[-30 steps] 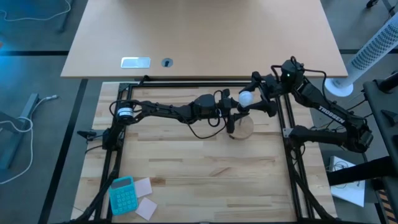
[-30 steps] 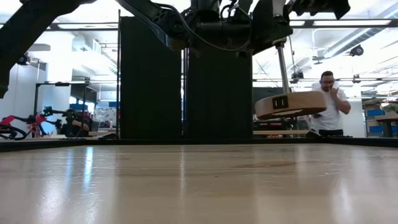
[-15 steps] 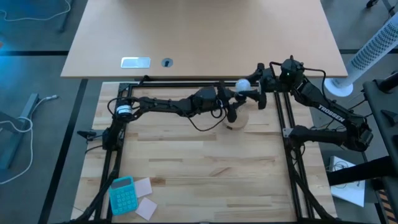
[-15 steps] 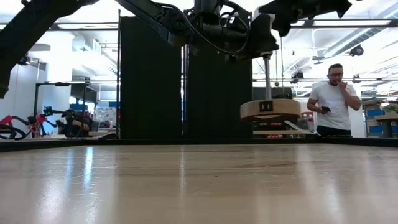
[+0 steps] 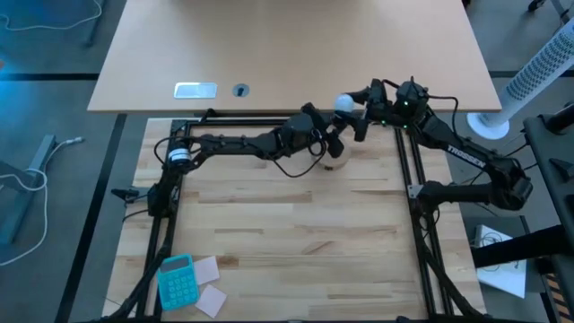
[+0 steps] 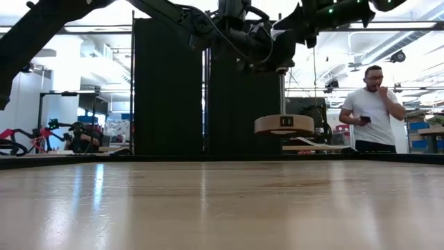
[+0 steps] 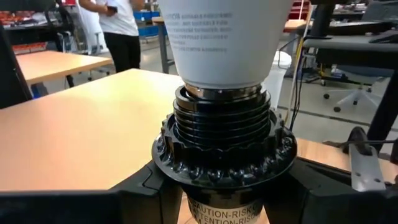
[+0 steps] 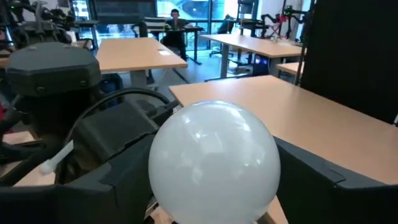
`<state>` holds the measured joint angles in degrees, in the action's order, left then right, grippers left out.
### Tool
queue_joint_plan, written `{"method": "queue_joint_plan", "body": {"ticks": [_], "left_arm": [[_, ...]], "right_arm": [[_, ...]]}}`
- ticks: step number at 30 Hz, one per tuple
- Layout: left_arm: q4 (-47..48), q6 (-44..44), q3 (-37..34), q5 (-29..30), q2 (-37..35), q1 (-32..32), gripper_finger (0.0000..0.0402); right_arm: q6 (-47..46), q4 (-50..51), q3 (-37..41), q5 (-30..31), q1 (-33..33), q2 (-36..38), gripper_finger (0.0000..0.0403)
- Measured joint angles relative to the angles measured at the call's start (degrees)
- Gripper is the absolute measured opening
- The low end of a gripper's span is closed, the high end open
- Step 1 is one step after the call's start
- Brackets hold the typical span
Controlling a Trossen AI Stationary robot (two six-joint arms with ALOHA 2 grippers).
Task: Screw lightbulb
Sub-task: Insert the lightbulb into the lamp
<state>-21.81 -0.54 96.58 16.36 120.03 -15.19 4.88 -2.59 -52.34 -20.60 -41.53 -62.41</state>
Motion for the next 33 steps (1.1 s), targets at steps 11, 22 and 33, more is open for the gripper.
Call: {"method": "queue_joint_plan", "body": {"ticks": [11,22,33], "left_arm": [[-2.23,5.63,-0.86,-9.64,-0.39,0.63,0.0159],[-6.26,4.23,-0.80,-21.00,-0.28,4.74,0.0159],[-6.61,1.52,-0.66,-23.25,-0.28,8.88,0.0159]], "right_arm": [[2.31,9.02,-0.93,-9.62,-1.51,5.47,0.0366],[0.02,11.43,-0.96,-27.07,-1.76,11.52,0.0380],[-3.84,9.16,-0.96,-44.62,-0.60,11.38,0.0380]]}}
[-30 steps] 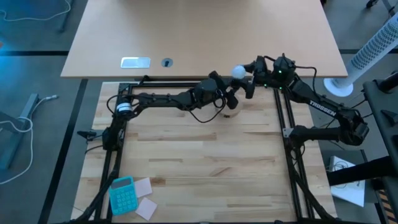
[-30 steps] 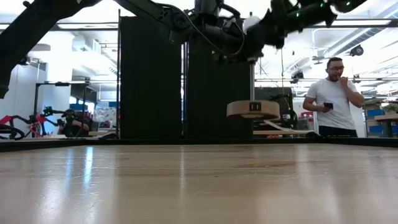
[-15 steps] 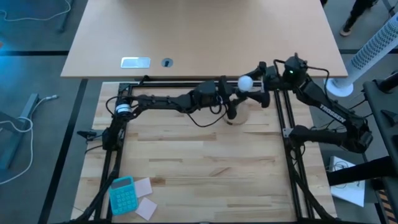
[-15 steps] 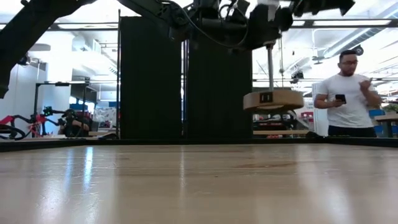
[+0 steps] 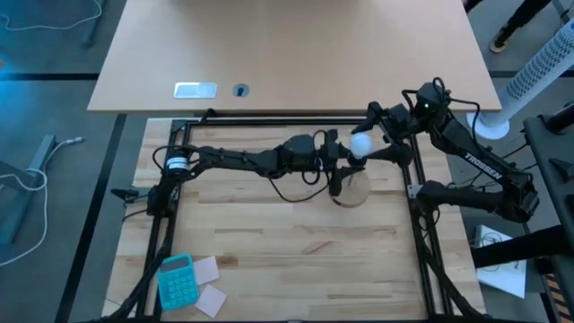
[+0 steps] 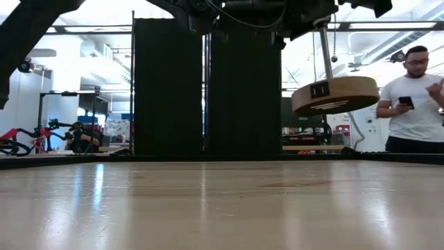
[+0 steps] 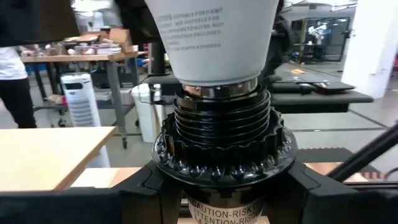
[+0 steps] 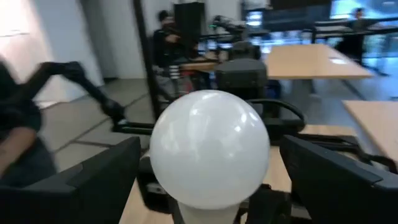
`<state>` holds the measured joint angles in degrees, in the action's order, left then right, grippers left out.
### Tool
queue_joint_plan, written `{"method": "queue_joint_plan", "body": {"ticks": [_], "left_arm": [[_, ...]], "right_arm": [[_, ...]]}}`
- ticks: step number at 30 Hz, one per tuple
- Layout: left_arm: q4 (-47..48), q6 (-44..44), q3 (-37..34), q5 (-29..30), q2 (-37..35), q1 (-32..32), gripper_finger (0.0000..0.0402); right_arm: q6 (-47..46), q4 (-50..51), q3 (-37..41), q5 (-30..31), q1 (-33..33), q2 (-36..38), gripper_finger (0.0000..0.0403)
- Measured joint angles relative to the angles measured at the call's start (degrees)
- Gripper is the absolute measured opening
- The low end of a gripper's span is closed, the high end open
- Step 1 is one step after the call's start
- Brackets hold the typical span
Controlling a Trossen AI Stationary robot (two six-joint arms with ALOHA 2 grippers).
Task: Screw lightbulb
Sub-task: Insert the lightbulb into the lamp
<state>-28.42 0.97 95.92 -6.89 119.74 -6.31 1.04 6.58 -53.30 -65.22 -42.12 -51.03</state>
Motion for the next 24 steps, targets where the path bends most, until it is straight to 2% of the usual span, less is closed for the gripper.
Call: {"method": "queue_joint_plan", "body": {"ticks": [4,16,22,24], "left_arm": [[0.00,-0.44,0.00,0.01,0.00,0.66,0.0159],[0.09,-0.63,0.00,0.59,0.02,1.05,0.0159],[0.19,-0.14,0.00,1.55,0.02,1.09,0.0159],[0.22,-0.07,0.00,1.79,0.02,1.09,0.0159]], "right_arm": [[0.51,-1.63,0.00,-2.19,1.55,-0.66,0.0380],[0.79,-5.28,-0.02,-2.86,4.13,-2.67,0.0376],[0.53,-5.23,-0.02,-2.11,4.12,-2.75,0.0328],[0.53,-5.20,-0.02,-0.18,4.12,-2.70,0.0307]]}}
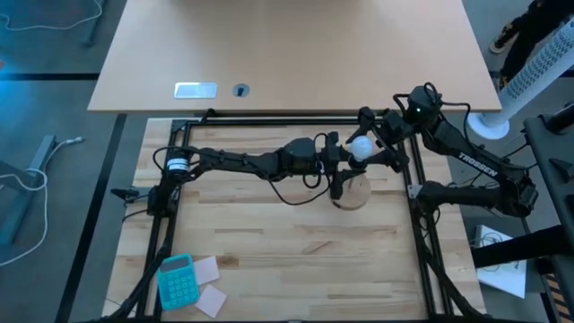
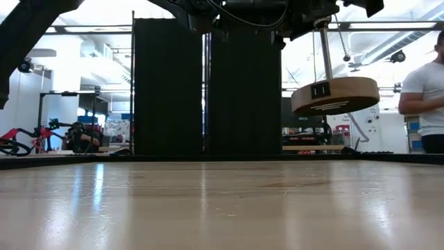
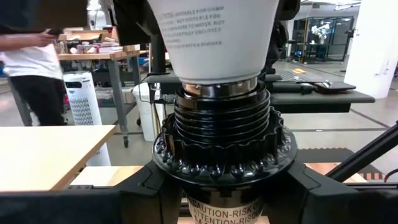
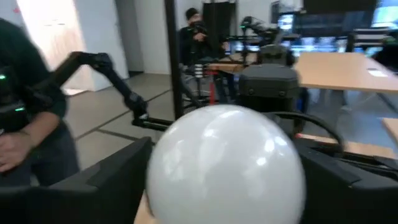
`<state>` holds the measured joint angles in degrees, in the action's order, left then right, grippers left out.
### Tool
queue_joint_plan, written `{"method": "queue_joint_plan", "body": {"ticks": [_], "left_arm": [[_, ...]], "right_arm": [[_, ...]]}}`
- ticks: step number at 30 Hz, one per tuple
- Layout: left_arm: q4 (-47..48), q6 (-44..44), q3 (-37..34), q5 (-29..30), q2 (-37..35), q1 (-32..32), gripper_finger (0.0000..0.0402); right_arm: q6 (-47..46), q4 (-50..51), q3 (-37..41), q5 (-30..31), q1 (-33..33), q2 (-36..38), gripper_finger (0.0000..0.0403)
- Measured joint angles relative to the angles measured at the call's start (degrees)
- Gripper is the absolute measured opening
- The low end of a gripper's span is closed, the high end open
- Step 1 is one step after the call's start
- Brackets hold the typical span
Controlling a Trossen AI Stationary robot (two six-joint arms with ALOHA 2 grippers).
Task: Screw lightbulb
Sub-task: Insert the lightbulb into the lamp
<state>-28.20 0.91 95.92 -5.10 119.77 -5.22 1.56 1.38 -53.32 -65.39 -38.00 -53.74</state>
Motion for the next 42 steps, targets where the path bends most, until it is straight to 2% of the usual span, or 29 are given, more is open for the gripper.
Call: {"method": "queue_joint_plan", "body": {"ticks": [4,8,10,15,22,25,28,32,38,42], "left_arm": [[0.59,0.24,0.00,4.01,0.00,-0.34,0.0159],[2.23,0.62,0.00,10.80,-0.26,-1.44,0.0159],[2.51,0.01,0.00,13.68,-0.35,-2.40,0.0159],[1.26,-2.55,-0.09,16.05,-0.42,-4.44,0.0159],[3.85,-0.97,2.64,24.09,0.15,-5.46,0.0159],[4.27,-0.86,2.75,25.18,0.15,-6.34,0.0159],[5.26,-0.82,2.71,25.12,0.15,-7.09,0.0159],[3.73,0.43,2.84,24.94,-0.58,-7.57,0.0159],[5.72,4.04,2.25,17.41,-0.28,-7.01,0.0159],[5.34,4.32,2.19,12.88,-0.28,-6.86,0.0159]], "right_arm": [[0.10,0.03,0.00,4.32,0.00,0.07,0.0267],[1.35,0.29,0.00,11.48,-0.04,0.04,0.0245],[3.40,0.84,0.00,16.52,-0.09,0.04,0.0243],[6.00,0.69,-0.17,27.00,-0.01,-0.51,0.0257],[6.62,-2.29,-0.37,38.99,0.30,-4.00,0.0252],[5.88,-3.33,-0.39,43.15,0.30,-5.34,0.0255],[5.39,-3.89,-0.35,43.82,0.26,-5.95,0.0273],[1.83,-1.52,0.27,41.27,0.09,-6.01,0.0317],[1.32,1.41,-0.33,38.69,-0.64,-1.89,0.0374],[1.31,2.26,-0.63,31.14,-1.18,0.16,0.0391]]}}
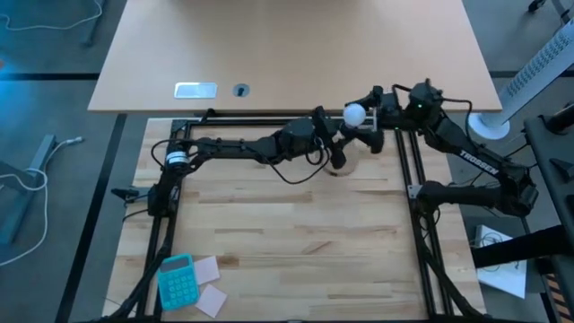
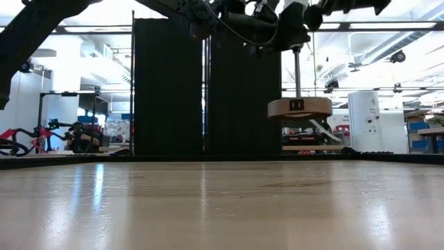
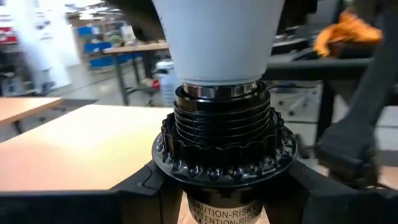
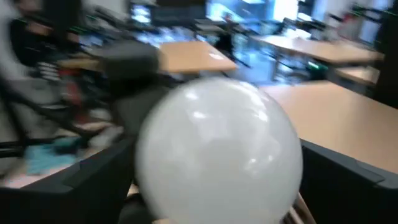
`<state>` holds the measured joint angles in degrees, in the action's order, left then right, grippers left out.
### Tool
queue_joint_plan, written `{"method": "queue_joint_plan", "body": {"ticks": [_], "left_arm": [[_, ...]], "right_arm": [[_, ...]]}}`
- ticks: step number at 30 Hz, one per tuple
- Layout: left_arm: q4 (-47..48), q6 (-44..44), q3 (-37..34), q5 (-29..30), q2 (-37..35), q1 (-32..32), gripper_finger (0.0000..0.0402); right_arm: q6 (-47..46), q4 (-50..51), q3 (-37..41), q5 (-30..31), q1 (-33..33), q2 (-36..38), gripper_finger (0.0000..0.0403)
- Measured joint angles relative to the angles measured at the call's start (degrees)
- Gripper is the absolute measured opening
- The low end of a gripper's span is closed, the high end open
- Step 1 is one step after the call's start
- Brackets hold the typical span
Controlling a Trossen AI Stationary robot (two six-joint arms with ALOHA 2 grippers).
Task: Screw lightbulb
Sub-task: Insert the lightbulb into the lamp
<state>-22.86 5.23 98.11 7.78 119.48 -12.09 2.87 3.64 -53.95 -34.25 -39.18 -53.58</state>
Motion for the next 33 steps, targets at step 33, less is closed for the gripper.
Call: {"method": "queue_joint_plan", "body": {"ticks": [33], "left_arm": [[-2.49,-3.15,-0.33,-15.24,0.07,5.05,0.0159]], "right_arm": [[-1.31,-2.75,-0.12,-32.88,-2.73,0.06,0.0270]]}}
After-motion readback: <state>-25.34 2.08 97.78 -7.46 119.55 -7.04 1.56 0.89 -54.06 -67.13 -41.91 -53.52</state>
